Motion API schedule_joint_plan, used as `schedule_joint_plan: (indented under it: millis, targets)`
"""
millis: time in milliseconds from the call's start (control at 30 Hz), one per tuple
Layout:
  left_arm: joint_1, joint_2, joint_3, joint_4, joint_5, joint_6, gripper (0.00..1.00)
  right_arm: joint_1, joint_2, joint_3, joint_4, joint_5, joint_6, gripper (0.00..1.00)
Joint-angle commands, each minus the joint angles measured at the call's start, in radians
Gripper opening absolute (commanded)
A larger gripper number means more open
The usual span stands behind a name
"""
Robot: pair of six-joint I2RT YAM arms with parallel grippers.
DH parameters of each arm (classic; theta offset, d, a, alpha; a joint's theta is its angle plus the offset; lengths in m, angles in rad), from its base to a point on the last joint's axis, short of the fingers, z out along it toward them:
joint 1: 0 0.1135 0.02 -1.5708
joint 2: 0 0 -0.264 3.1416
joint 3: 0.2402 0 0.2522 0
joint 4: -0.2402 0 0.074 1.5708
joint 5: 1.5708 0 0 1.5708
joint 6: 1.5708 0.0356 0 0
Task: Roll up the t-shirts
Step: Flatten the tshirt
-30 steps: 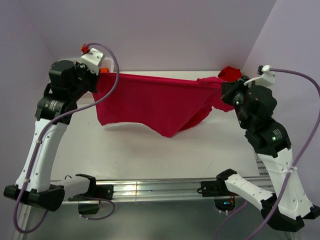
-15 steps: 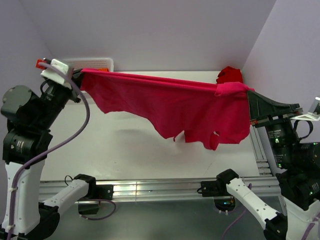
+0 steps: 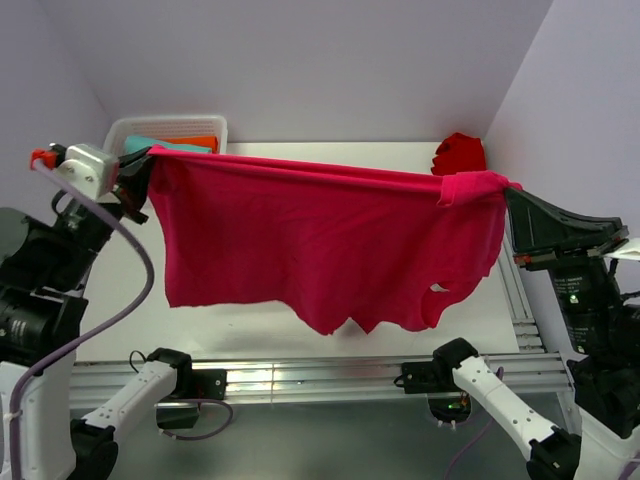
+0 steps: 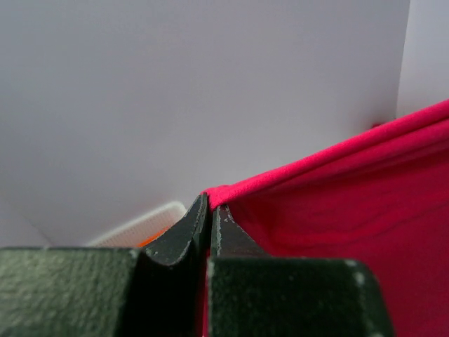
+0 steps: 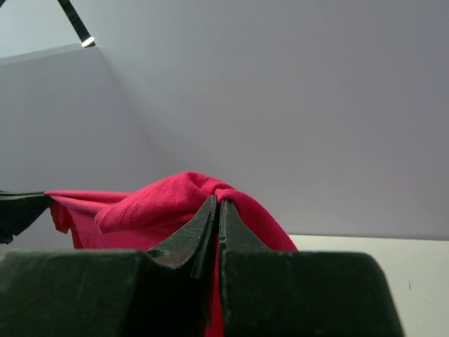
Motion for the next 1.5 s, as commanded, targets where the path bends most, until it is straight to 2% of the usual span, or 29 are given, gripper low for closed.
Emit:
schedule_joint_plan:
  millis: [0, 167, 333, 533, 667, 800, 933, 1200, 1267, 1467]
  targets:
    - [0.029, 0.033, -0.081, 0.022, -0.099, 0.004, 0.0, -0.018, 0.02, -0.048, 0.055, 0.122, -0.057, 0.0]
    - [0.029, 0.079, -0.201, 0.06, -0.065, 0.031, 0.0, -0.018, 0.071, -0.136, 0.069, 0.159, -0.083, 0.0]
    - [0.029, 0.185, -0.311, 0.162, -0.08, 0.044, 0.0, -0.018, 0.199, -0.183, 0.076, 0.222, -0.14, 0.0]
    - [0.029, 0.389, -0.388, 0.309, -0.069, 0.044, 0.0, -0.035, 0.38, -0.274, 0.159, 0.25, -0.176, 0.0]
    - [0.029, 0.582, -0.383, 0.392, -0.085, 0.041, 0.0, -0.125, 0.489, -0.34, 0.253, 0.194, -0.156, 0.0]
    - [0.029, 0.768, -0.284, 0.436, -0.094, 0.036, 0.0, -0.193, 0.672, -0.353, 0.358, 0.127, -0.134, 0.0]
    - [0.029, 1.002, -0.135, 0.433, -0.109, 0.025, 0.0, -0.228, 0.862, -0.294, 0.409, 0.116, -0.128, 0.0]
    - [0.031, 1.349, 0.219, 0.415, -0.235, 0.051, 0.01, -0.262, 1.236, -0.038, 0.422, 0.111, -0.116, 0.0]
    - [0.031, 1.443, 0.314, 0.413, -0.288, 0.067, 0.05, -0.267, 1.326, 0.048, 0.406, 0.113, -0.11, 0.0]
    - [0.031, 1.644, 0.523, 0.406, -0.384, 0.09, 0.44, -0.276, 1.534, 0.257, 0.337, 0.131, -0.082, 0.0]
